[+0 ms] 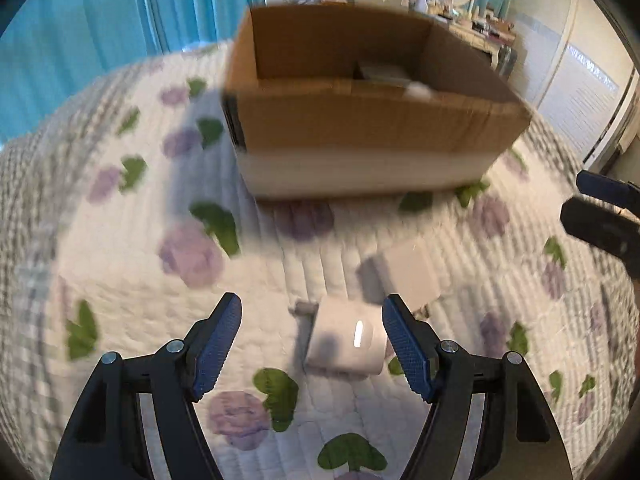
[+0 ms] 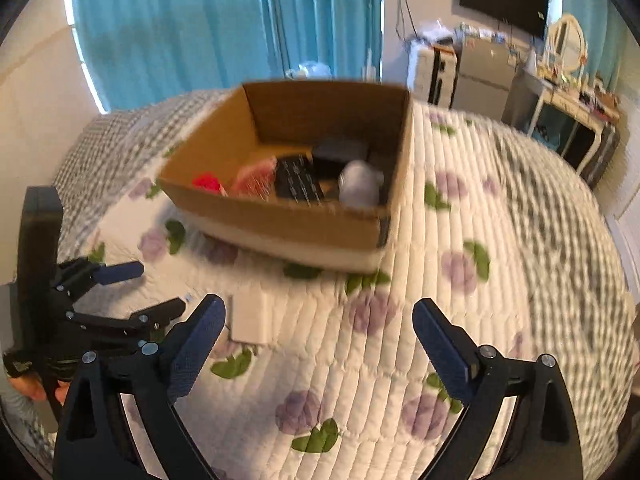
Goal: Organize rigid objects
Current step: 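Grasp the white square block with the left tool, then grasp the small white charger cube with the right tool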
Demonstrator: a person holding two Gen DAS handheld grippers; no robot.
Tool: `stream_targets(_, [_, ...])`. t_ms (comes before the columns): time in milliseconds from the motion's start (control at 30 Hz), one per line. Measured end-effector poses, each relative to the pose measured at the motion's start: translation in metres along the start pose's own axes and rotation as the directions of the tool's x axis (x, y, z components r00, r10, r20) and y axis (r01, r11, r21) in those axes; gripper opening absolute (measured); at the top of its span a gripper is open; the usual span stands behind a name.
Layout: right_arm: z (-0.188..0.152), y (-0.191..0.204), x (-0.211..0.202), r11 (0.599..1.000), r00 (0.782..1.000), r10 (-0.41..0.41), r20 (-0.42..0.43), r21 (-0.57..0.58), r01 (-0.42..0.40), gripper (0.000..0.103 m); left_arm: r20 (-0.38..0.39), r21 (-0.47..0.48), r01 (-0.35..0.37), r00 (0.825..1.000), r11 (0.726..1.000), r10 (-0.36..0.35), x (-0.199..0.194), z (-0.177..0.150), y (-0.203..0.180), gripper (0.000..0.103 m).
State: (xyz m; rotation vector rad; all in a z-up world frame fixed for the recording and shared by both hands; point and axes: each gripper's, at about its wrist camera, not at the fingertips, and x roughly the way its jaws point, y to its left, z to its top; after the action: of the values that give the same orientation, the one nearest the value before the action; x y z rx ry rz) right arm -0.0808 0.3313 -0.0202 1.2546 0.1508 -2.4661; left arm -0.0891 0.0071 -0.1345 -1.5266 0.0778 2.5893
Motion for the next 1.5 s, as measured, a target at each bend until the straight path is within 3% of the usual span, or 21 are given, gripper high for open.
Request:
stream_targets(133, [-0.011,-0.010,0.019,1.000,0.999,0.007,-0.039,0.031,-0.006,0.095,-0.028,0.031,-0.003,1.000,1.000,0.004,0.024,-0.013,-0.005,0.075])
stream_targets(233, [-0.015,-0.015,0.034,0.999,0.998,0.010,-0.065,0.036,-0.008,0.095,0.007,0.057,0.026,1.000,0.998,-0.027,0.027,-0.018,-0.012,0.075])
stream_targets(367, [-0.018,-0.018,0.049,0.998,0.995,0.027,-0.091,0.052,-0.023,0.095,-0.034,0.100,0.051,0.998,0.994,-0.048,0.039,-0.027,-0.023,0.075])
stream_targets(467, [-0.019,-0.017,0.059,0.999,0.994,0.031,-0.106,0.047,-0.026,0.095,-0.014,0.177,0.008,1.000,0.984,-0.006,0.041,-0.032,-0.033,0.071])
stream_targets(500, [-0.019,-0.017,0.061,0.999,0.994,0.032,-0.109,0.046,-0.027,0.095,-0.011,0.178,0.023,1.000,0.984,-0.021,0.039,-0.033,-0.035,0.060])
stream_targets(533, [-0.020,-0.016,0.063,0.999,0.993,0.035,-0.110,0.046,-0.030,0.095,-0.014,0.176,0.029,1.000,0.984,-0.027,0.038,-0.032,-0.035,0.051])
stream_targets(700, [-0.022,-0.007,0.071,0.999,0.992,0.044,-0.117,0.031,-0.040,0.095,-0.025,0.149,0.055,0.998,0.987,-0.051,0.016,-0.030,-0.024,0.051])
stream_targets(900, [-0.021,0.015,0.081,0.998,0.991,0.056,-0.121,0.005,-0.056,0.095,0.062,0.078,0.037,0.997,0.996,-0.042,-0.027,-0.019,0.006,0.051])
stream_targets(1100, [-0.022,0.049,0.105,0.997,0.986,0.067,-0.153,-0.032,-0.073,0.094,0.107,0.032,0.009,0.994,0.999,-0.013,-0.038,0.000,0.034,0.051])
stream_targets(1300, [-0.022,0.067,0.121,0.997,0.984,0.038,-0.171,-0.054,-0.048,0.078,0.089,0.018,0.016,0.996,1.000,-0.017,-0.028,0.000,0.044,0.051])
stream_targets(1367, [-0.022,0.068,0.123,0.998,0.984,0.029,-0.175,-0.055,-0.039,0.068,0.085,0.025,0.015,0.996,1.000,-0.017,-0.028,-0.004,0.044,0.051])
stream_targets(1433, [-0.021,0.069,0.125,0.998,0.982,0.026,-0.185,-0.060,-0.037,0.049,0.083,0.025,0.017,0.996,1.000,-0.019,-0.028,-0.005,0.042,0.051])
stream_targets(1500, [-0.021,0.068,0.124,0.998,0.982,0.006,-0.190,-0.067,-0.019,0.042,0.084,0.024,0.022,0.996,0.999,-0.024,-0.029,-0.007,0.041,0.051])
